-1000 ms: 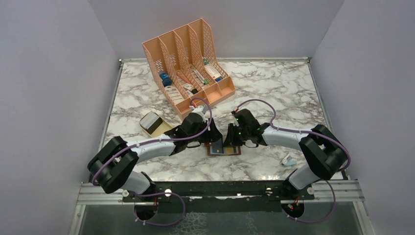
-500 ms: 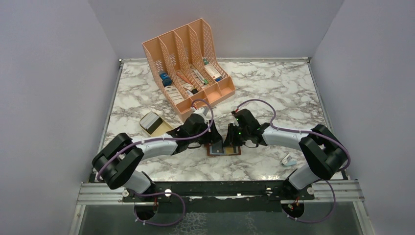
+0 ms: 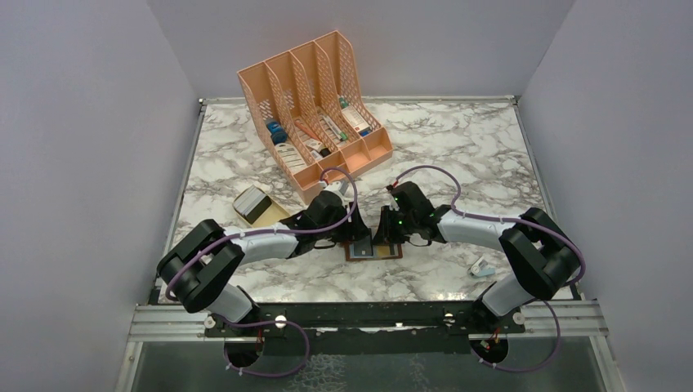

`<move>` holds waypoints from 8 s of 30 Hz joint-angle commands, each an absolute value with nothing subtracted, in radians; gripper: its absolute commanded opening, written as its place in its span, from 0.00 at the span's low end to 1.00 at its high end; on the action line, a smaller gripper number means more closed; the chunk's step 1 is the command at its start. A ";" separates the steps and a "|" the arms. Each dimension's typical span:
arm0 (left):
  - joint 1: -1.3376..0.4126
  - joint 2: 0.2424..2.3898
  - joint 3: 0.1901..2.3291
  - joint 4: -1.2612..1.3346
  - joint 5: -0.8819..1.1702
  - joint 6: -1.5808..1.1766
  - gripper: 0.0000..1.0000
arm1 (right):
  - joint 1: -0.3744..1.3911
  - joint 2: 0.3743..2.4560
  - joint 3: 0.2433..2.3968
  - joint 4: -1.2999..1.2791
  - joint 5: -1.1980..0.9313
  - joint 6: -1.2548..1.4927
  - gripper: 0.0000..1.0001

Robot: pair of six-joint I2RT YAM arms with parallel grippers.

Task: Put the credit cards into the card holder
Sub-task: Insert the credit card into the card holder, then turn over the card slot in the card holder.

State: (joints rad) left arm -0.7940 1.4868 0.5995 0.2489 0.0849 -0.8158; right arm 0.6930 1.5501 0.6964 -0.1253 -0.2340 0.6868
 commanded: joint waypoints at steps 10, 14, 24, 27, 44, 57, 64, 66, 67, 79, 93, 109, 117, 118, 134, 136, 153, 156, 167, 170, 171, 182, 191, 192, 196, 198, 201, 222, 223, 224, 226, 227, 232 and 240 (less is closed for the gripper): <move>-0.796 1.502 0.595 0.264 0.107 -0.814 0.64 | 0.699 1.555 0.666 -0.142 -0.222 0.682 0.16; -0.796 1.496 0.615 0.266 0.138 -0.820 0.64 | 0.699 1.560 0.665 -0.138 -0.224 0.683 0.16; -0.795 1.444 0.634 0.285 0.199 -0.859 0.64 | 0.698 1.562 0.670 -0.138 -0.227 0.684 0.16; -0.795 1.434 0.635 0.287 0.203 -0.865 0.64 | 0.699 1.554 0.672 -0.140 -0.226 0.685 0.16; -0.797 1.447 0.644 0.343 0.247 -0.885 0.64 | 0.699 1.415 0.677 -0.214 -0.133 0.690 0.27; -0.798 1.471 0.651 0.408 0.301 -0.910 0.59 | 0.699 1.376 0.666 -0.235 -0.116 0.687 0.28; -0.799 1.515 0.664 0.455 0.347 -0.954 0.59 | 0.699 1.274 0.643 -0.302 -0.033 0.684 0.28; -0.803 1.523 0.668 0.465 0.348 -0.958 0.59 | 0.699 1.245 0.631 -0.314 -0.020 0.691 0.28; -0.806 1.527 0.671 0.468 0.349 -0.959 0.59 | 0.699 1.231 0.627 -0.319 -0.015 0.695 0.28; -0.850 1.615 0.752 0.486 0.360 -0.971 0.59 | 0.699 1.029 0.614 -0.425 0.072 0.753 0.28; -0.852 1.599 0.688 0.469 0.293 -0.938 0.49 | 0.699 1.060 0.564 -0.337 -0.003 0.760 0.36; -0.847 1.454 0.649 0.059 -0.020 -0.776 0.23 | 0.698 1.251 0.591 -0.220 -0.029 0.744 0.55; -0.847 1.502 0.650 0.052 -0.025 -0.756 0.19 | 0.698 1.290 0.585 -0.211 -0.005 0.736 0.53; -0.847 1.511 0.651 0.051 -0.025 -0.753 0.18 | 0.697 1.293 0.584 -0.210 -0.007 0.735 0.54; -0.846 1.534 0.644 0.069 -0.010 -0.751 0.17 | 0.698 1.334 0.591 -0.131 -0.112 0.730 0.53; -0.847 1.535 0.646 0.070 -0.009 -0.752 0.17 | 0.698 1.320 0.588 -0.113 -0.137 0.730 0.52; -0.847 1.535 0.644 0.068 -0.008 -0.753 0.17 | 0.698 1.259 0.595 -0.163 -0.100 0.725 0.53; -0.847 1.534 0.643 0.067 -0.009 -0.753 0.17 | 0.698 1.253 0.602 -0.211 -0.005 0.717 0.57; -0.847 1.539 0.647 0.070 -0.003 -0.756 0.17 | 0.698 1.297 0.598 -0.206 0.008 0.717 0.61; -0.847 1.539 0.646 0.073 -0.003 -0.756 0.17 | 0.698 1.316 0.595 -0.189 -0.009 0.716 0.61; -0.847 1.539 0.646 0.073 -0.002 -0.757 0.17 | 0.697 1.321 0.593 -0.183 -0.015 0.715 0.61; -0.847 1.547 0.647 0.080 0.003 -0.758 0.17 | 0.698 1.297 0.583 -0.131 -0.082 0.701 0.53; -0.847 1.547 0.647 0.082 0.005 -0.759 0.17 | 0.698 1.294 0.590 -0.122 -0.128 0.692 0.46; -0.847 1.545 0.646 0.081 0.005 -0.759 0.17 | 0.698 1.295 0.589 -0.115 -0.141 0.693 0.45; -0.846 1.528 0.644 0.080 0.008 -0.762 0.17 | 0.697 1.292 0.577 -0.027 -0.275 0.680 0.47; -0.846 1.514 0.648 0.064 0.004 -0.767 0.17 | 0.698 1.307 0.564 0.040 -0.367 0.693 0.51; -0.844 1.460 0.675 -0.003 -0.032 -0.769 0.20 | 0.698 1.354 0.534 0.162 -0.474 0.716 0.55; -0.466 1.116 0.774 -0.355 -0.481 0.158 0.52 | 0.698 1.398 0.640 -0.023 -0.437 0.604 0.52; -0.446 1.121 0.756 -0.338 -0.466 0.196 0.52 | 0.699 1.393 0.647 -0.035 -0.435 0.598 0.52; -0.427 1.133 0.745 -0.322 -0.453 0.233 0.52 | 0.698 1.387 0.652 -0.047 -0.431 0.597 0.52; -0.385 1.170 0.739 -0.312 -0.432 0.274 0.52 | 0.698 1.371 0.659 -0.070 -0.416 0.595 0.52; -0.366 1.191 0.739 -0.309 -0.426 0.285 0.53 | 0.698 1.359 0.659 -0.078 -0.406 0.595 0.52; -0.331 1.245 0.740 -0.256 -0.388 0.308 0.55 | 0.698 1.283 0.653 -0.109 -0.347 0.601 0.52; -0.321 1.343 0.761 -0.240 -0.419 0.349 0.58 | 0.698 1.237 0.623 -0.105 -0.363 0.617 0.52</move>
State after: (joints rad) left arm -0.3290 1.3041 0.7437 -0.2680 -0.4088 0.3000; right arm 0.6930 1.2549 0.6334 -0.0990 -0.3737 0.6159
